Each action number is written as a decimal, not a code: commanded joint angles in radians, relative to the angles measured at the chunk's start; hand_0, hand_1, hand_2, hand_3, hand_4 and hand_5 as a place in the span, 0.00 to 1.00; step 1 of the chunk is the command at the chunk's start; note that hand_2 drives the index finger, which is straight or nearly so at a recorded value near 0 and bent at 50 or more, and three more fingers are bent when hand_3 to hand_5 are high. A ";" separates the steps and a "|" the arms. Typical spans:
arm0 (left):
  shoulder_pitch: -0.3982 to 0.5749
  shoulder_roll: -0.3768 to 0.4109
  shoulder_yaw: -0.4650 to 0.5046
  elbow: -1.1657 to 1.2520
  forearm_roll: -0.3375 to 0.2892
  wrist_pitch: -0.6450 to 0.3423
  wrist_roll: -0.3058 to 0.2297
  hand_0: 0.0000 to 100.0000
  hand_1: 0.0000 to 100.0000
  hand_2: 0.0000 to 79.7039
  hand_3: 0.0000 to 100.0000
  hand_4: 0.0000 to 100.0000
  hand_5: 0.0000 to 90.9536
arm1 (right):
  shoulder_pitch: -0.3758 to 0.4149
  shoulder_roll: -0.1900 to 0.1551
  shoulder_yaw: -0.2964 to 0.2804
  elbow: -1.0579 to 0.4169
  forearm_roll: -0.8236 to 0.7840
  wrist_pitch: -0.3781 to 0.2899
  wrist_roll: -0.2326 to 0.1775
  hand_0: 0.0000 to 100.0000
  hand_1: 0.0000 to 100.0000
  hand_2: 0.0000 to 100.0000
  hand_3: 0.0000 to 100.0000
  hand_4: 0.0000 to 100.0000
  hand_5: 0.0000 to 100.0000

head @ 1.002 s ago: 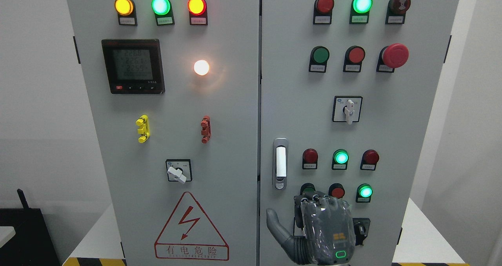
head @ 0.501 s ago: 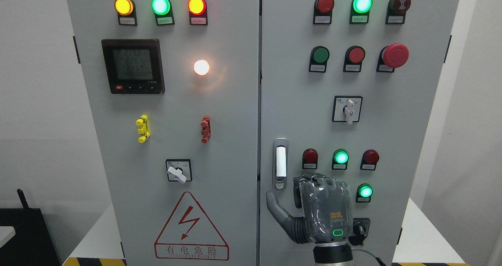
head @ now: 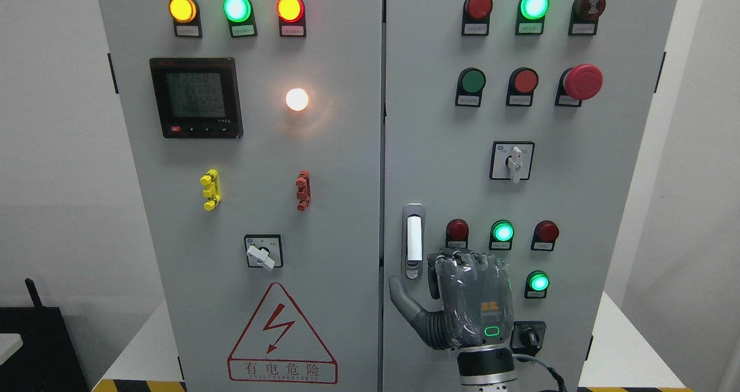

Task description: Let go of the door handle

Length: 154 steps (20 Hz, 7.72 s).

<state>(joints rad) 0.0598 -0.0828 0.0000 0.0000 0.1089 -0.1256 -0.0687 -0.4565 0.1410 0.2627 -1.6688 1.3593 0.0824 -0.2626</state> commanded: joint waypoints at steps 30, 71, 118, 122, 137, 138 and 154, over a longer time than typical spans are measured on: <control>0.000 0.000 -0.012 -0.015 0.000 0.000 0.000 0.12 0.39 0.00 0.00 0.00 0.00 | -0.037 0.003 -0.003 0.032 0.000 0.013 -0.001 0.30 0.44 0.99 1.00 1.00 0.99; 0.000 0.000 -0.012 -0.015 0.000 0.000 0.000 0.12 0.39 0.00 0.00 0.00 0.00 | -0.040 0.006 -0.013 0.038 -0.002 0.017 -0.021 0.42 0.46 1.00 1.00 1.00 0.99; 0.000 0.000 -0.012 -0.015 0.000 0.000 0.000 0.12 0.39 0.00 0.00 0.00 0.00 | -0.033 0.008 -0.028 0.026 -0.002 0.039 -0.029 0.49 0.44 1.00 1.00 1.00 0.99; 0.000 0.000 -0.012 -0.015 0.000 0.000 0.000 0.12 0.39 0.00 0.00 0.00 0.00 | -0.031 0.008 -0.029 0.026 -0.002 0.039 -0.030 0.49 0.44 1.00 1.00 1.00 0.99; 0.000 0.000 -0.012 -0.015 0.000 0.000 0.000 0.12 0.39 0.00 0.00 0.00 0.00 | -0.017 0.008 -0.030 0.023 0.000 0.039 -0.040 0.49 0.44 1.00 1.00 1.00 0.99; 0.000 0.000 -0.012 -0.015 0.000 0.000 0.000 0.12 0.39 0.00 0.00 0.00 0.00 | -0.017 0.008 -0.030 0.023 0.000 0.039 -0.040 0.49 0.44 1.00 1.00 1.00 0.99; 0.000 0.000 -0.012 -0.015 0.000 0.000 0.000 0.12 0.39 0.00 0.00 0.00 0.00 | -0.021 0.006 -0.040 0.023 0.003 0.039 -0.040 0.49 0.44 1.00 1.00 1.00 0.99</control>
<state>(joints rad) 0.0598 -0.0828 0.0000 0.0000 0.1089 -0.1256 -0.0698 -0.4752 0.1485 0.2294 -1.6456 1.3609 0.1224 -0.3064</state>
